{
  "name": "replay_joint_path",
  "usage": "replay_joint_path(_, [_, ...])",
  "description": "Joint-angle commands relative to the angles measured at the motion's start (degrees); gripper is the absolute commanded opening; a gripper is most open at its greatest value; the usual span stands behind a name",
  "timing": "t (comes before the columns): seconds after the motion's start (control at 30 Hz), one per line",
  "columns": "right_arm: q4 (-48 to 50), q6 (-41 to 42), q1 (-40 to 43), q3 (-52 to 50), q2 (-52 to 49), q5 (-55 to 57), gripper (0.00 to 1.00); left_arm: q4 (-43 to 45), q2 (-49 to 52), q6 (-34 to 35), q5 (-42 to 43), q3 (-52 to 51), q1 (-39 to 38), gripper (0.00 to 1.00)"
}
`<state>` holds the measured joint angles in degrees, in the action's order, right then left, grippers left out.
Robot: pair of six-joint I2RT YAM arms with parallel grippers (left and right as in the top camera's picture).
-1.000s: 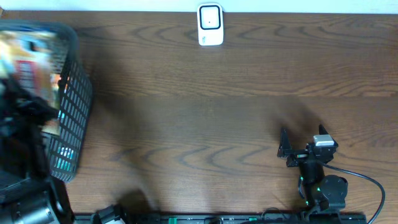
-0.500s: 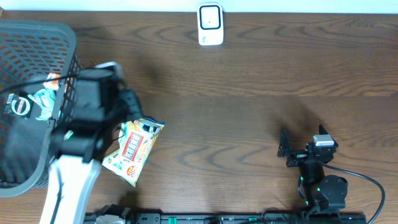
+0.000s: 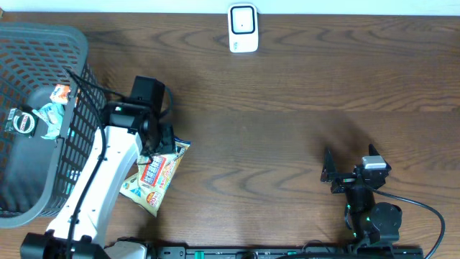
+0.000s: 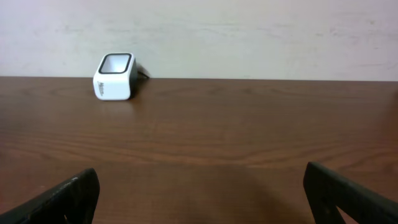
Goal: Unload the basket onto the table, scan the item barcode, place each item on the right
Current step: 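Lift the snack bag out of the basket with the left gripper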
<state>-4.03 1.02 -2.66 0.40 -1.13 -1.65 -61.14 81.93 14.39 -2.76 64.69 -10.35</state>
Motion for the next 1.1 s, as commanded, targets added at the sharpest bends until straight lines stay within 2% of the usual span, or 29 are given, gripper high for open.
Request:
replay_joint_path(0.0, [-0.26, 0.63, 0.37, -0.04, -0.02, 0.2, 0.99, -1.68, 0.26, -0.48, -4.04, -2.69, -0.02, 0.97])
replay_joint_path(0.13, [-0.26, 0.63, 0.37, -0.04, -0.02, 0.2, 0.99, 0.74, 0.28, -0.37, -5.44, -6.6, 0.37, 1.0])
replay_joint_path(0.53, [-0.26, 0.63, 0.37, -0.04, -0.02, 0.2, 0.99, 21.0, 0.42, -0.46, -5.07, -19.96, 0.39, 1.0])
replay_joint_path(0.63, [-0.26, 0.61, 0.37, -0.04, -0.02, 0.2, 0.99, 27.56, 0.42, -0.33, 0.72, -23.08, 0.35, 1.0])
replay_joint_path(0.83, [-0.26, 0.63, 0.37, -0.04, -0.02, 0.2, 0.99, 38.91, 0.44, 7.78, 14.95, -23.56, -1.33, 0.99])
replay_joint_path(0.93, [-0.26, 0.63, 0.37, -0.04, -0.02, 0.2, 0.99, 45.79, 0.44, 13.97, 17.33, -23.56, -4.55, 0.99])
replay_joint_path(1.07, [-0.26, 0.63, 0.37, -0.04, -0.02, 0.2, 0.99, 50.56, 0.44, 15.91, 17.22, -23.56, -8.39, 0.99])
